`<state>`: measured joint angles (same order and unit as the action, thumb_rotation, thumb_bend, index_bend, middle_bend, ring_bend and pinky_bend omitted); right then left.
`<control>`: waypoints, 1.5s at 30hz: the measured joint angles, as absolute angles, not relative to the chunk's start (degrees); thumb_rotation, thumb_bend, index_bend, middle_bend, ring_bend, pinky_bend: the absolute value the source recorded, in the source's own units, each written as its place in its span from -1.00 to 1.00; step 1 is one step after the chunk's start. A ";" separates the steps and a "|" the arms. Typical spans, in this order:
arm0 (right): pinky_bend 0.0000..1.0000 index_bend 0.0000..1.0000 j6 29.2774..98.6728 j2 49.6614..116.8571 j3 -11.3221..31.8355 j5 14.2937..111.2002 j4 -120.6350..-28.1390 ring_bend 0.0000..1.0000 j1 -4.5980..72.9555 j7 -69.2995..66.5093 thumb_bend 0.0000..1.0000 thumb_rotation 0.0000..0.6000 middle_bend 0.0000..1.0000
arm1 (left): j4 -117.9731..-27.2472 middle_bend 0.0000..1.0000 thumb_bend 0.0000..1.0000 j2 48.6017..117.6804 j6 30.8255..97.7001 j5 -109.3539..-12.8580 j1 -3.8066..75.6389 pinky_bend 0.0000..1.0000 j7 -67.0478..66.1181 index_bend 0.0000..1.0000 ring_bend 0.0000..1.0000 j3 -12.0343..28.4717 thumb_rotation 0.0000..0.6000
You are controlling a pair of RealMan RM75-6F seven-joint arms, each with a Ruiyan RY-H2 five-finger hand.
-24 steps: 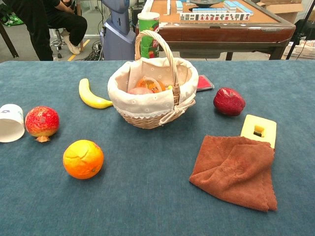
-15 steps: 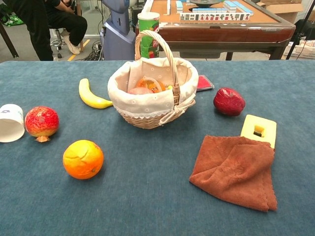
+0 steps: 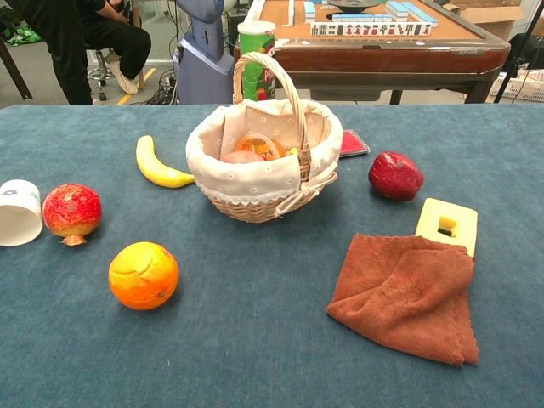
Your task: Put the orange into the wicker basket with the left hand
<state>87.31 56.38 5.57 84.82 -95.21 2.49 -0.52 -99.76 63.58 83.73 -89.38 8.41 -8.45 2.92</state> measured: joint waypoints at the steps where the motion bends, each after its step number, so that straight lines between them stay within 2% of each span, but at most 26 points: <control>1: -0.20 -0.30 87.35 56.29 5.67 84.76 -95.38 -0.39 2.54 -0.38 -0.42 1.00 -0.41 | -99.18 -0.89 -0.56 63.44 83.52 -90.72 8.82 -0.45 -7.03 -0.64 -0.81 2.67 1.00; 9: -0.20 -0.30 86.56 56.30 5.56 84.29 -96.31 -0.39 2.81 0.49 -0.42 1.00 -0.41 | -92.97 -0.89 -0.55 62.52 80.89 -105.52 15.56 -0.47 4.95 -0.63 -0.81 -0.23 1.00; 15: -0.20 -0.30 86.43 56.36 5.43 84.33 -96.62 -0.39 2.86 0.82 -0.42 1.00 -0.41 | -91.18 -0.89 -0.56 62.69 76.24 -112.58 22.36 -0.49 7.88 -0.63 -0.81 -2.06 1.00; 20: -0.20 -0.30 86.13 56.31 5.36 83.82 -96.69 -0.39 2.80 0.94 -0.42 1.00 -0.41 | -90.79 -0.89 -0.56 63.56 73.32 -114.28 25.25 -0.49 7.66 -0.63 -0.81 -2.41 1.00; 28: -0.20 -0.30 85.87 56.13 5.16 83.17 -97.15 -0.39 2.54 1.49 -0.42 1.00 -0.41 | -87.53 -0.89 -0.55 68.44 64.35 -117.02 33.54 -0.50 5.56 -0.63 -0.81 -2.94 1.00; 39: -0.20 -0.30 85.82 56.04 5.08 82.71 -97.06 -0.39 2.29 1.37 -0.42 1.00 -0.41 | -81.74 -0.89 -0.56 74.16 57.58 -113.71 38.25 -0.50 2.64 -0.62 -0.79 -3.64 1.00; 42: -0.20 -0.30 85.79 56.09 5.05 82.56 -96.87 -0.39 2.20 1.16 -0.42 1.00 -0.41 | -80.27 -0.86 -0.56 75.74 56.77 -112.52 38.83 -0.50 2.69 -0.60 -0.74 -4.10 1.00; 45: -0.20 -0.30 85.79 56.14 4.99 82.56 -96.77 -0.39 2.13 1.10 -0.42 1.00 -0.41 | -78.78 -0.76 -0.56 77.37 56.88 -111.91 39.24 -0.50 2.92 -0.51 -0.60 -4.52 1.00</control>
<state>85.79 56.14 4.99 82.56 -96.77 2.13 1.10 -78.78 77.37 56.88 -111.91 39.24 2.92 -4.52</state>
